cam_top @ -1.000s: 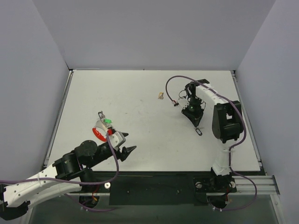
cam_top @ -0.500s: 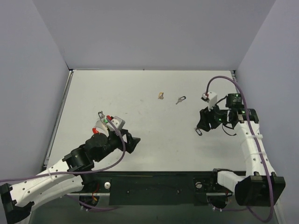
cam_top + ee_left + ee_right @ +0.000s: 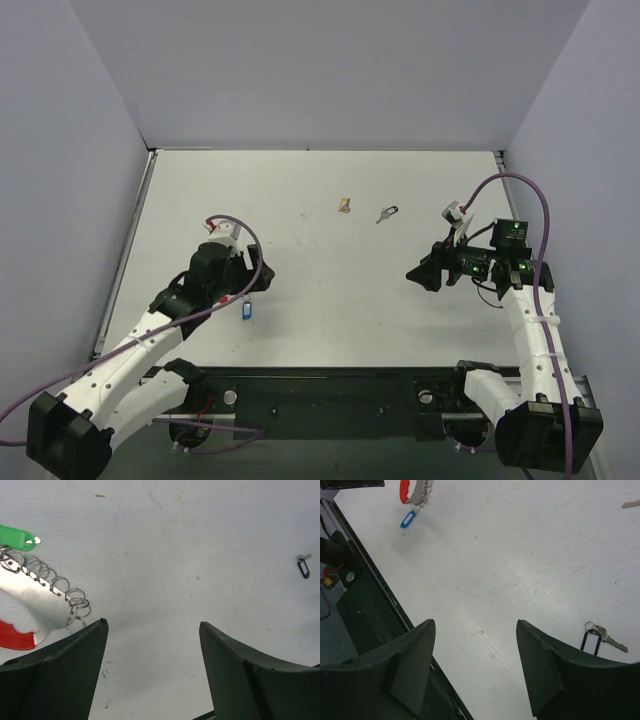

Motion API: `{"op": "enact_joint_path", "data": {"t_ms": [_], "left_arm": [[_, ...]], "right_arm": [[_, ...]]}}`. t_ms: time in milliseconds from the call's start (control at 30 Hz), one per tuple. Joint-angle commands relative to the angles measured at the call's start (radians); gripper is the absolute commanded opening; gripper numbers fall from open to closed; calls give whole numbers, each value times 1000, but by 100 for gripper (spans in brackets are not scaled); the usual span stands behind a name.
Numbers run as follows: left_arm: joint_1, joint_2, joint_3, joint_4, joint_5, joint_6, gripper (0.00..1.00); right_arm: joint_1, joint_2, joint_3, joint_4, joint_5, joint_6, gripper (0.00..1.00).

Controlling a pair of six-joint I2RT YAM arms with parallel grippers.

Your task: Put the keys on the keyring

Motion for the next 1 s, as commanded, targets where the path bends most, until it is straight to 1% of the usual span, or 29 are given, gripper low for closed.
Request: {"op": "enact_joint_path", "data": {"t_ms": [0,33,67,100,133,167,200,267,333,433,667,833,967], "left_arm": [[71,138,149,-129,72,117,83],[89,199,194,-176,122,149,82],[97,263,219,-199,143,217,80],[102,290,277,-269,142,249,76],[103,319,304,-313,131,319,74],[103,371,351,-366,113,350,71],[103,409,370,-396,111,427,69],[103,451,399,-443,105,519,67],[102,474,397,-457,92,573,67],[102,509,400,-453,81,573,65],[102,589,410,-431,84,526,50],[102,609,381,-367,81,362,50],[103,632,361,-336,7,299,49]], "right_arm": [[-7,-5,23,12,-71,13,61],[-7,-5,28,2,-71,5,61],[-7,-5,30,-3,-73,1,61],[-7,-5,31,-8,-73,-3,61],[-7,-5,31,-11,-76,-6,61],[-7,-5,30,-15,-76,-12,61],[-7,-4,33,-20,-76,-15,61],[-10,-5,33,-26,-73,-24,61],[-8,-5,33,-31,-71,-35,61],[-8,-1,30,-32,-73,-41,61],[-10,24,26,-32,-70,-44,61],[-8,34,26,-31,-65,-47,61],[-8,44,25,-31,-65,-47,61]]}}
